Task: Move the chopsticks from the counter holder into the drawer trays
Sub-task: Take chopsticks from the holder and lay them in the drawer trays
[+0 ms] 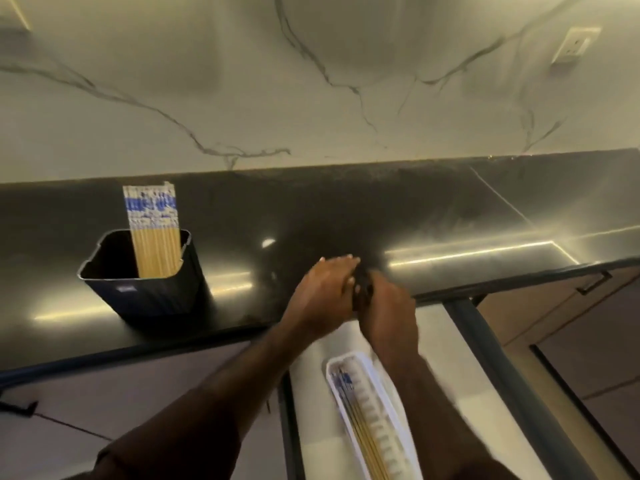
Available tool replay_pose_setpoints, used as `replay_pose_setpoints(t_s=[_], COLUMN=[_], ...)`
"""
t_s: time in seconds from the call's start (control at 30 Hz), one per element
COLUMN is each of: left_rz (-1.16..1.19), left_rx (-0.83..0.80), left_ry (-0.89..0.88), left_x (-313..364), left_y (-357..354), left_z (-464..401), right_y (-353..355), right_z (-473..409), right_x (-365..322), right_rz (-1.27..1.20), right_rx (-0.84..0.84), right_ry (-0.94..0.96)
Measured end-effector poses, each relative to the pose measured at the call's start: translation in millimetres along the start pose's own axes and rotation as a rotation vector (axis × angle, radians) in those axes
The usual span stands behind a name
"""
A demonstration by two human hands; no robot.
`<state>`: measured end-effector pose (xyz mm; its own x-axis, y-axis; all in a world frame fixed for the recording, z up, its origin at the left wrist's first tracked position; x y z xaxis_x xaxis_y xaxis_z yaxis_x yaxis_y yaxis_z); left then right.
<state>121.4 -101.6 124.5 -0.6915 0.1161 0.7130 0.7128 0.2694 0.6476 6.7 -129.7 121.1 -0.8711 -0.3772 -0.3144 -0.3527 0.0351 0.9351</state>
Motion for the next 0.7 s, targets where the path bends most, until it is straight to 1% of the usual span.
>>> replay_pose_setpoints(t_s=[0.07,0.1,0.2,0.27,0.3,0.37,0.43,0.5,0.6,0.7], left_rz=[0.028,0.043,0.090,0.114,0.120,0.119,0.111,0.117,0.161,0.222], left_rx=[0.156,0.226,0.401,0.469,0.495,0.567,0.640,0.681,0.653,0.578], left_ry=[-0.064,-0.083,-0.108,-0.100,-0.088,-0.051,0.020,0.103,0.241,0.325], left_x=[6,6,-9,-39,-58,-98,-140,-181,-224,-248], left_y=[51,77,149,193,213,250,284,307,318,312], left_z=[-14,-17,-17,-15,-12,-5,4,12,15,13], right_y=[31,40,47,39,29,2,-32,-63,-98,-116], right_z=[-21,-29,-45,-52,-55,-58,-61,-64,-65,-66], right_x=[-41,-65,-136,-184,-208,-252,-293,-322,-344,-352], right_rz=[-0.052,-0.078,-0.146,-0.152,-0.162,-0.188,-0.202,-0.205,-0.195,-0.184], right_rx=[0.170,0.218,0.296,0.326,0.316,0.246,0.149,0.077,0.001,-0.016], right_ry=[0.039,0.070,0.173,0.183,0.186,0.202,0.228,0.230,0.200,0.162])
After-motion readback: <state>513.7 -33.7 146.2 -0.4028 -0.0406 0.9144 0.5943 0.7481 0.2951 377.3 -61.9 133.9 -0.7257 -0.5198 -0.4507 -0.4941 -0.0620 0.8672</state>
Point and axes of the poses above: each hand's wrist, its own z-axis away from the middle knuckle, its own y-axis out of the back of the hand, x = y × z, the point moved 3 cm from there along -z, towards the middle knuckle, and after that the axes turned 11 degrees about z, right-handed, at the moved point
